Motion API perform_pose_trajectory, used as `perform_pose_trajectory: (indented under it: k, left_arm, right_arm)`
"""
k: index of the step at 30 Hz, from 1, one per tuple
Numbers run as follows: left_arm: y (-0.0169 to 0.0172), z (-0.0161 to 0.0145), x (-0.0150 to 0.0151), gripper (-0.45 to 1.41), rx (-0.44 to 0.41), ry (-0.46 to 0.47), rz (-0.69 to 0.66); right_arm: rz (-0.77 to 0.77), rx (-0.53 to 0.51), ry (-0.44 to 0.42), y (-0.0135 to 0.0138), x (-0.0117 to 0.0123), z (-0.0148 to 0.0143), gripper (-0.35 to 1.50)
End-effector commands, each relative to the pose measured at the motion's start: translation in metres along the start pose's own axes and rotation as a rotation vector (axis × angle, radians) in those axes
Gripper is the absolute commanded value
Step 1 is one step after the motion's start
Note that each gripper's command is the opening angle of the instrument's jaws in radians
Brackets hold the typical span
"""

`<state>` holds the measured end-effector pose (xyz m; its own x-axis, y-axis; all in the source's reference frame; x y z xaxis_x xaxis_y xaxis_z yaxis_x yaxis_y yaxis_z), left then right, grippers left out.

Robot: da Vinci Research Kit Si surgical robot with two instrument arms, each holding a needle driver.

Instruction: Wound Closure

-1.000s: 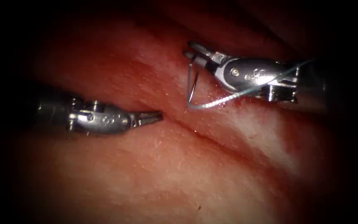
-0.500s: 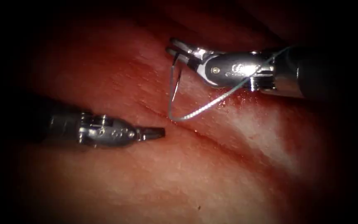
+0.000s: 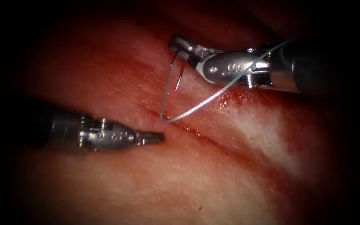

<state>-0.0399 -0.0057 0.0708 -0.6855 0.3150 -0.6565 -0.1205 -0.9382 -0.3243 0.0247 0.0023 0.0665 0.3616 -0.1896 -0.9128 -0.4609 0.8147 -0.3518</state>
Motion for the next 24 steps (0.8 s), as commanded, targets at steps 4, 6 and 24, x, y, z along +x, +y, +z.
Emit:
perform_pose_trajectory:
  k: [4,6,24]
  left_arm:
    - [0.0003,0.0007,-0.0003,-0.10,-0.004,0.001,0.002]
    - [0.0002,0.0007,-0.0003,-0.10,-0.005,0.001,0.002]
    - [-0.0001,0.0000,-0.0002,-0.06,-0.015,0.005,0.002]
  right_arm:
    - [-0.005,-0.001,0.004,-0.0013,-0.0006,0.0009,-0.35]
    - [-0.005,0.000,0.004,-0.0013,-0.0006,0.0008,-0.35]
    - [-0.039,0.002,0.011,-0.0021,-0.0012,0.0001,-0.35]
